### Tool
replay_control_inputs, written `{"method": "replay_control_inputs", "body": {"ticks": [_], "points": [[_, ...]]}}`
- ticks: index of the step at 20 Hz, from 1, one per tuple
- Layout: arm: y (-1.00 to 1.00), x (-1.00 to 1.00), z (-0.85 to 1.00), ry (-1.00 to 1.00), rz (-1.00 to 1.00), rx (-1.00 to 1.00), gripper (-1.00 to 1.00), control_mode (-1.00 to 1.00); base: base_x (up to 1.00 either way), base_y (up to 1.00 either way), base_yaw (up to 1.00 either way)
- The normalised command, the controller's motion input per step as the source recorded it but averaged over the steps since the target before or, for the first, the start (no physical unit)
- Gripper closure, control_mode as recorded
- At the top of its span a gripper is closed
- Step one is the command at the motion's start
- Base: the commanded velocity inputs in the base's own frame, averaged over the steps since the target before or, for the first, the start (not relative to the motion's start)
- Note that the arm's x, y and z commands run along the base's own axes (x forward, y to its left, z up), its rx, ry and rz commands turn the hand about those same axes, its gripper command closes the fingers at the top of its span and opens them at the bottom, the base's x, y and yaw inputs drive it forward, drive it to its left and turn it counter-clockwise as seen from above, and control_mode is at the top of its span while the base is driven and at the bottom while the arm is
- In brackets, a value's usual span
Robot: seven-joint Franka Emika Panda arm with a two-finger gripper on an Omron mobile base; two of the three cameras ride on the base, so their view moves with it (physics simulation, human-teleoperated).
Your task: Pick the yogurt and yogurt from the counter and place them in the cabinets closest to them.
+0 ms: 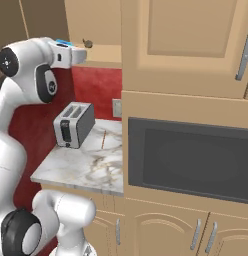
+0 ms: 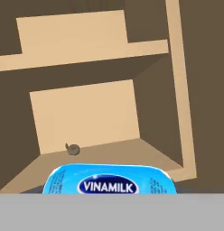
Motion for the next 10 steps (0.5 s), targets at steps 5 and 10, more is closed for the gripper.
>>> {"method": "replay_control_inputs", "body": {"ticks": [5, 10], "points": [[-0.21, 0.22, 0.45, 0.08, 0.01, 0.08, 1.00, -1.00, 0.00, 0.00, 0.00], [-0.09, 0.08, 0.14, 0.08, 0.02, 0.04, 1.00, -1.00, 0.00, 0.00, 0.00]]}}
